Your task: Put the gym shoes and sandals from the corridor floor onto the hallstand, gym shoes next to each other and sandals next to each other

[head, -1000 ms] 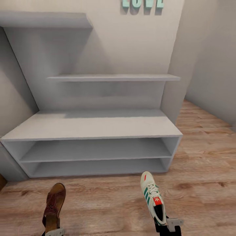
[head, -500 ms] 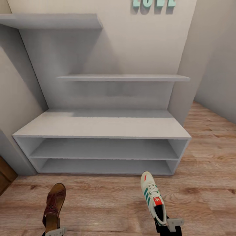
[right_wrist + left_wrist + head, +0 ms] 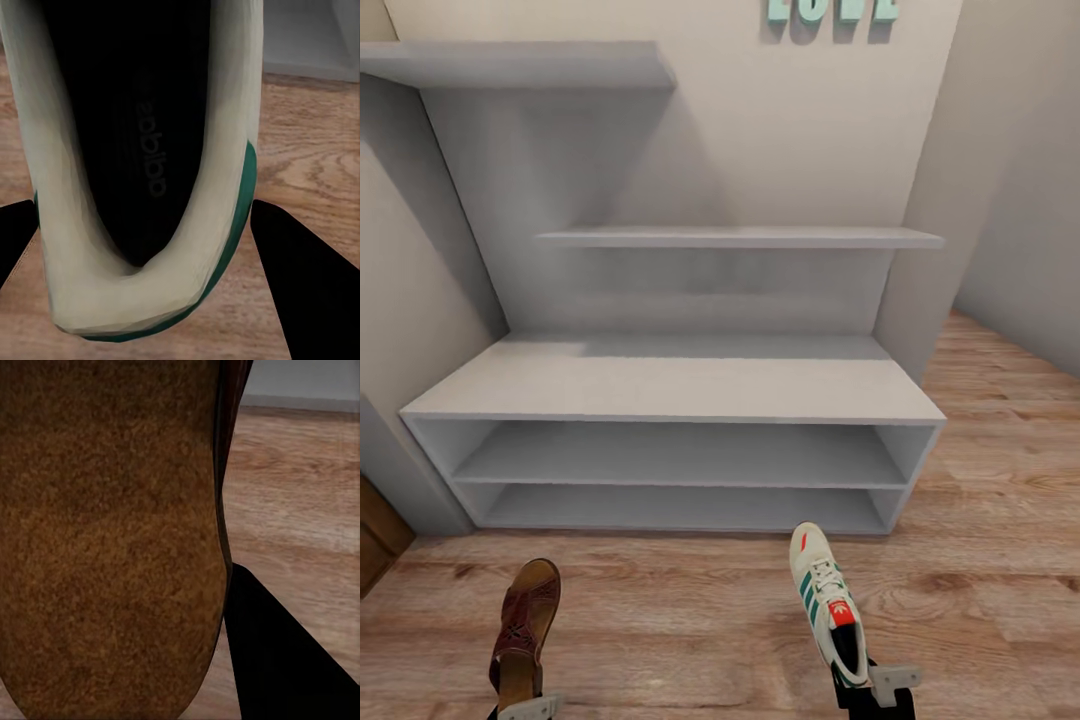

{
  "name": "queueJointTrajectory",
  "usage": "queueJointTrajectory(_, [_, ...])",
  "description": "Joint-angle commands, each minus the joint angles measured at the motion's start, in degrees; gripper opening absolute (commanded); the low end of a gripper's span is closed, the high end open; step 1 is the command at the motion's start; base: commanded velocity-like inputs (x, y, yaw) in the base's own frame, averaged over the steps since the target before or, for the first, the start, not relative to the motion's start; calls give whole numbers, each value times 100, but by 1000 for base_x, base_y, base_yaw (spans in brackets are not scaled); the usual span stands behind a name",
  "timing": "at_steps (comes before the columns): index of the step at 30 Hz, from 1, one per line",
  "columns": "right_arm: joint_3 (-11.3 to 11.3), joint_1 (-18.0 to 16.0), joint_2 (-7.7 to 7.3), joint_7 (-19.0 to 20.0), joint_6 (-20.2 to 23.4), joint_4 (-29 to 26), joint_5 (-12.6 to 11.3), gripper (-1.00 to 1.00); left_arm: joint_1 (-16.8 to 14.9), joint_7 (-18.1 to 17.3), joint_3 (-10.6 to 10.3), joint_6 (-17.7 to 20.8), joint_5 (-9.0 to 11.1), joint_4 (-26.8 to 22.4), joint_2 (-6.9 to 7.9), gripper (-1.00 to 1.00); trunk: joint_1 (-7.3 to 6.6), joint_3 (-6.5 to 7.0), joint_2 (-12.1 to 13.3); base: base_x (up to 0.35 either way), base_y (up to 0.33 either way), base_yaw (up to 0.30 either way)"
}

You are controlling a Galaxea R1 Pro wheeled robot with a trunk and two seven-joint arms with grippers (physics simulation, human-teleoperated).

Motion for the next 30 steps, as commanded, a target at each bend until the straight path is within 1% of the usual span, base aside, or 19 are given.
queueJointTrajectory(1, [33, -3, -1, -6, -17, 4, -8, -100, -3, 7, -14, -16, 29, 4, 2, -100, -1, -5, -2, 0, 130, 0])
queueJointTrajectory(5, [26, -1, 0, -10, -18, 3, -15, -100, -3, 7, -13, -15, 29, 4, 4, -100, -1, -5, -2, 0, 220, 0])
queueJointTrajectory(18, [15, -3, -19, -21, -23, 3, -21, -100, -3, 7, -24, -21, 37, -22, 13, -100, -1, -5, -2, 0, 300, -2])
queueJointTrajectory(23, [10, -3, -20, -21, -20, -5, -26, -100, -3, 7, -29, -22, 32, -43, 13, -100, -1, 2, -2, 0, 299, -142])
queueJointTrajectory(30, [7, -2, -20, -21, -18, -19, -27, -100, -3, 3, -30, -16, 16, -48, 8, -100, -1, 9, -2, 0, 115, -96])
